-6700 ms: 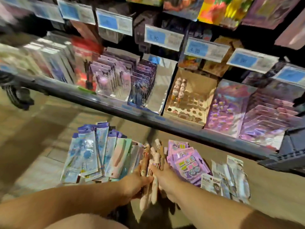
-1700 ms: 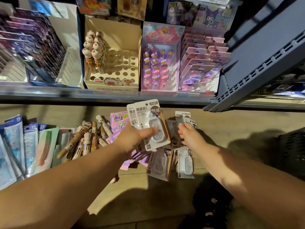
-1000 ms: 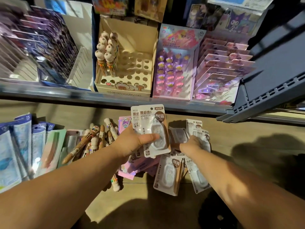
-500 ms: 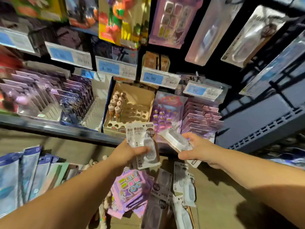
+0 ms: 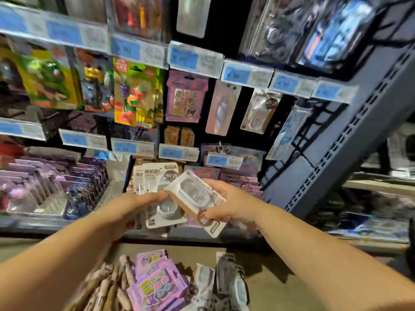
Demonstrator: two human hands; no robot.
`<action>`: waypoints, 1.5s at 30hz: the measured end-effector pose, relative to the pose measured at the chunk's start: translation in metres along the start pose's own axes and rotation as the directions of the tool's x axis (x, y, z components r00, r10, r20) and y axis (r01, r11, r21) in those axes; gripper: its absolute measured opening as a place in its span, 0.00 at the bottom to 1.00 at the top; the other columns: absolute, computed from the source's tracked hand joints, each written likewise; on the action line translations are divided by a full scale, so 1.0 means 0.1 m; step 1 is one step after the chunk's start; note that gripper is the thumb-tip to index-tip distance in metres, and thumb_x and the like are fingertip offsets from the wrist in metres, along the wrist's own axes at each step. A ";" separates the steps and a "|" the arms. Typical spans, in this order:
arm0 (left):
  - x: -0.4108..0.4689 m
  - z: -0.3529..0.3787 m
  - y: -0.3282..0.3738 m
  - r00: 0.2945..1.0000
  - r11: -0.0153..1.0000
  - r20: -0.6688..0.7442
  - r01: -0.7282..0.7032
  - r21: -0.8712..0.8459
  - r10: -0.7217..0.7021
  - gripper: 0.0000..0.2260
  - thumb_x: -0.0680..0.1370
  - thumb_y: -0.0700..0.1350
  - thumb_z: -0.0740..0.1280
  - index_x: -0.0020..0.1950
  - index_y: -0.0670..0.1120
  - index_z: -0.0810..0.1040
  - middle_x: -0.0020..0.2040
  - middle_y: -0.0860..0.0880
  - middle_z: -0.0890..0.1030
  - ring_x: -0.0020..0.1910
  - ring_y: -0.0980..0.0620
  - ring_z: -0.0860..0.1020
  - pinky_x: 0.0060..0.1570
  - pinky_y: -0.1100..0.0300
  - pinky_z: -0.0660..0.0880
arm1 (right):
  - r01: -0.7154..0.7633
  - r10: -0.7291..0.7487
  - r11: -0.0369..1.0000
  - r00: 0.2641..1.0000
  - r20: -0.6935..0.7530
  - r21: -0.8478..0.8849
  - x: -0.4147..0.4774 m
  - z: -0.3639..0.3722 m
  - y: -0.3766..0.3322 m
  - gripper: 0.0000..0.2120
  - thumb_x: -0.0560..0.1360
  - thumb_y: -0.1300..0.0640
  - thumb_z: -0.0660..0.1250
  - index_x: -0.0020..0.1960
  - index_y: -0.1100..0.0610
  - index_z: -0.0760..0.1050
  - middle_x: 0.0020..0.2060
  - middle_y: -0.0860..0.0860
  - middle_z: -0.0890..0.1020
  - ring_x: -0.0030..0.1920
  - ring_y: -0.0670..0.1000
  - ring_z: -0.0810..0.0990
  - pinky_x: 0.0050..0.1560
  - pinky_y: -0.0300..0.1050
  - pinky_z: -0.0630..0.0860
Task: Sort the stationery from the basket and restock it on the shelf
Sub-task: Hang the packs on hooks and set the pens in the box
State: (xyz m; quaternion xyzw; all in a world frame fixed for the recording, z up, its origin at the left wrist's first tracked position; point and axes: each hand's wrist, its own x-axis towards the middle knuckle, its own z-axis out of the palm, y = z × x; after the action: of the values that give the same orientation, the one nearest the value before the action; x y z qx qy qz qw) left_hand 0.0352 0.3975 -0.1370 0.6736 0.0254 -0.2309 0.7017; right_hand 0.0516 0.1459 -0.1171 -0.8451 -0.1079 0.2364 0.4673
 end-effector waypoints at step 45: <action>0.06 0.71 0.66 0.960 0.901 -0.051 -0.274 -0.337 0.274 0.28 0.67 0.53 0.76 0.64 0.46 0.78 0.57 0.41 0.83 0.57 0.38 0.81 0.62 0.35 0.73 | 0.368 0.257 0.541 0.784 -0.565 0.756 -0.32 -0.26 -0.52 0.07 0.82 0.62 0.57 0.51 0.61 0.74 0.42 0.57 0.81 0.39 0.54 0.80 0.39 0.49 0.76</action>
State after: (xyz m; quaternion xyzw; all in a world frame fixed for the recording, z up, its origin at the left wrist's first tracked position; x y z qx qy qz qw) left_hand 0.0449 0.3266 -0.0713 0.5389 -0.0292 -0.1213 0.8331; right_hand 0.0392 0.1415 -0.0524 -0.5388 0.1490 -0.0479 0.8278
